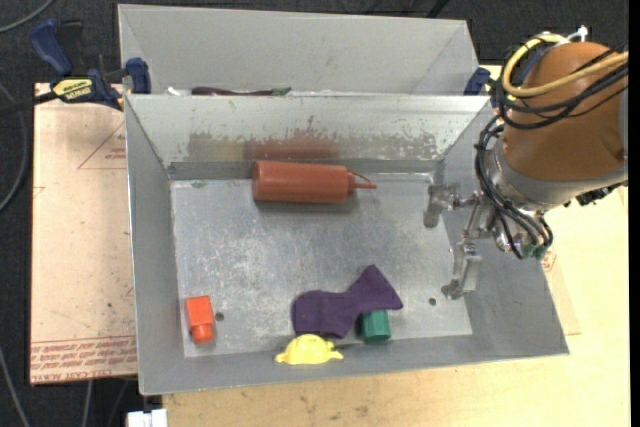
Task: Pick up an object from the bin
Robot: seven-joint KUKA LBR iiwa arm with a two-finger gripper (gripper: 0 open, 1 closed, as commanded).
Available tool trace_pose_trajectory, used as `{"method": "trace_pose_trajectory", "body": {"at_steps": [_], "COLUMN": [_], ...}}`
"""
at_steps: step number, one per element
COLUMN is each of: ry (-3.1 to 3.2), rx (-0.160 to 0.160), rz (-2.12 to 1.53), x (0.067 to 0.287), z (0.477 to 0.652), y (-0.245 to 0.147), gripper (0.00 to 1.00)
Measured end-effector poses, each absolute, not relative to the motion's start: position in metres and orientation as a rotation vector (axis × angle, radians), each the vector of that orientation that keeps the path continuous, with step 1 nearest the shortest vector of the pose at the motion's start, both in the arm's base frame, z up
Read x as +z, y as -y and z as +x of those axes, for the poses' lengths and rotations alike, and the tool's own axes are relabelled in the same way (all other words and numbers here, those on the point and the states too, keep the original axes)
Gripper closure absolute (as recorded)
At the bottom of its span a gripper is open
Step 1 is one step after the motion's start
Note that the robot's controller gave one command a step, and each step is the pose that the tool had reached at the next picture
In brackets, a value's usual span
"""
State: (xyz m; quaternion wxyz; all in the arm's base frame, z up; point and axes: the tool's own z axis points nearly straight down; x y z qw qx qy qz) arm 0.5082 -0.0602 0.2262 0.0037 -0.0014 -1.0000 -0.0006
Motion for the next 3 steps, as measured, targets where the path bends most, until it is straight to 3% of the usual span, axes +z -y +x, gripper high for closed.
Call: {"method": "trace_pose_trajectory", "body": {"at_steps": [1,2,3], "ry": [3.143,3.146,3.130], "rx": [0.000,0.001,-0.005], "rz": [-0.001,-0.105,-0.350], "x": [0.231,0.202,0.152], "z": [0.510,0.510,0.556], "y": [0.060,0.041,0.037], "gripper": [0.00,0.00,0.00]}}
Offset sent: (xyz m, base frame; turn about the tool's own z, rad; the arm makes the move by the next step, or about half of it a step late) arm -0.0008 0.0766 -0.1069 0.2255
